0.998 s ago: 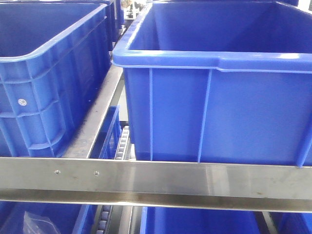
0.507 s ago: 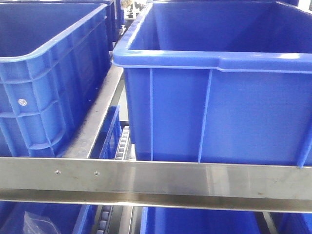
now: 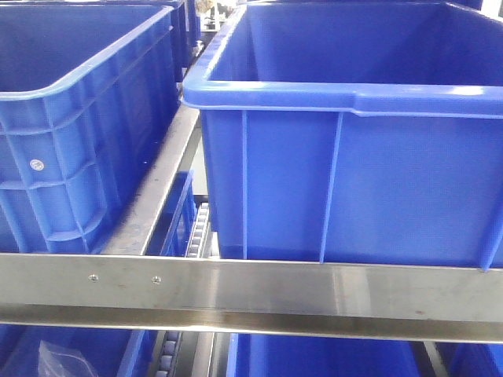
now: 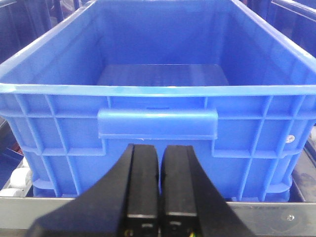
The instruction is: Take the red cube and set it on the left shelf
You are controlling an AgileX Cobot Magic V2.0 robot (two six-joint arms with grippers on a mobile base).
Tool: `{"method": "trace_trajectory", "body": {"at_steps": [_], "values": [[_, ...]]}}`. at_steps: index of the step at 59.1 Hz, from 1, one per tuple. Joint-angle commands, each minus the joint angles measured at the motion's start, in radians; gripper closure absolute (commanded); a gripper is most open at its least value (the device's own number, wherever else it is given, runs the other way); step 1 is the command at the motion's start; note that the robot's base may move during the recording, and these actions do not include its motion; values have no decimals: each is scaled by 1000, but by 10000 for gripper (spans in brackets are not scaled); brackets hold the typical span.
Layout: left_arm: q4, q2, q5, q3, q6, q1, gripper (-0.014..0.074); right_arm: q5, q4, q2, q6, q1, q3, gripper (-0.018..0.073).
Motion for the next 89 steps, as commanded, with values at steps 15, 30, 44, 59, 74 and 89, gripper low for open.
{"method": "trace_trajectory", "body": {"at_steps": [15, 30, 44, 59, 74, 89], "values": [[-3, -16, -88, 23, -1, 0, 495, -259, 24, -184, -1, -27, 177, 505], [-3, -16, -88, 23, -1, 0, 495, -238, 25, -200, -1, -27, 178, 505], [-3, -16, -88, 23, -1, 0, 495, -238, 25, -200, -1, -27, 178, 505], [-3, -16, -88, 23, -1, 0, 495, -240, 25, -200, -1, -27, 178, 505], [-3, -16, -88, 23, -1, 0, 495, -248, 20, -200, -1, -27, 178, 505], [-3, -16, -88, 23, -1, 0, 495, -240, 20, -200, -1, -27, 178, 505]]}}
